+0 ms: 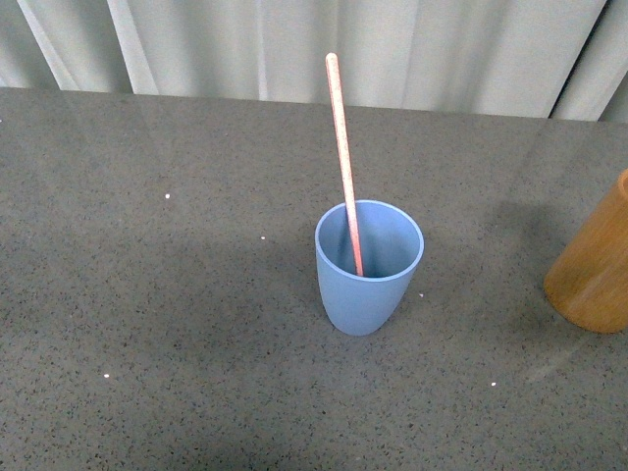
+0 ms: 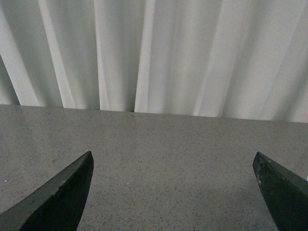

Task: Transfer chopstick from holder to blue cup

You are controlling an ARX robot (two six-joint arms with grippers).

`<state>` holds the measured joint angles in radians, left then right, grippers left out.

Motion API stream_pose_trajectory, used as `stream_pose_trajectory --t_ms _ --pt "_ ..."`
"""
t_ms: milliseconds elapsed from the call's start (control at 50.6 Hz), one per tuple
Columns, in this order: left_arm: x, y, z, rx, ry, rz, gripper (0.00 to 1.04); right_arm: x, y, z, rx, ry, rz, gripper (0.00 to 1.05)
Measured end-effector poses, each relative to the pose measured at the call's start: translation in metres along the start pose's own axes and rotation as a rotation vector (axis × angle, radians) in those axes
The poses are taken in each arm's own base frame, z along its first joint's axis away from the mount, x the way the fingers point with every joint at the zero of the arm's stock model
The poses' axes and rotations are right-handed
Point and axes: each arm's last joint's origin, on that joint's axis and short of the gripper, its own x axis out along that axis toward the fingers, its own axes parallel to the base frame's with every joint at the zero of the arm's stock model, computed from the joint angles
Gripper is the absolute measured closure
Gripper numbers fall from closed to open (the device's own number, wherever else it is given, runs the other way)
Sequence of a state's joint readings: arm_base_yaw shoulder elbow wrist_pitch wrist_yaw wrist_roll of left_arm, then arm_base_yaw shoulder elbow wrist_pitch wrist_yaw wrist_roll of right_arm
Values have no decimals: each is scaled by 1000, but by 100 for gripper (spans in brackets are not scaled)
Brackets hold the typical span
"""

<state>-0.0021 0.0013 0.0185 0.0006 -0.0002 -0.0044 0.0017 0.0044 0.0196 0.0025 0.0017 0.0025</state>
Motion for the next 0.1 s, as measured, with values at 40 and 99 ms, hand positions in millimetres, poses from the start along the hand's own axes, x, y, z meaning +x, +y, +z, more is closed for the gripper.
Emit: stream_pose_trajectory --t_ms 40,99 --pt "0 0 0 0 0 0 7 0 0 0 0 0 0 10" --pt "0 0 0 0 0 0 7 0 0 0 0 0 0 10"
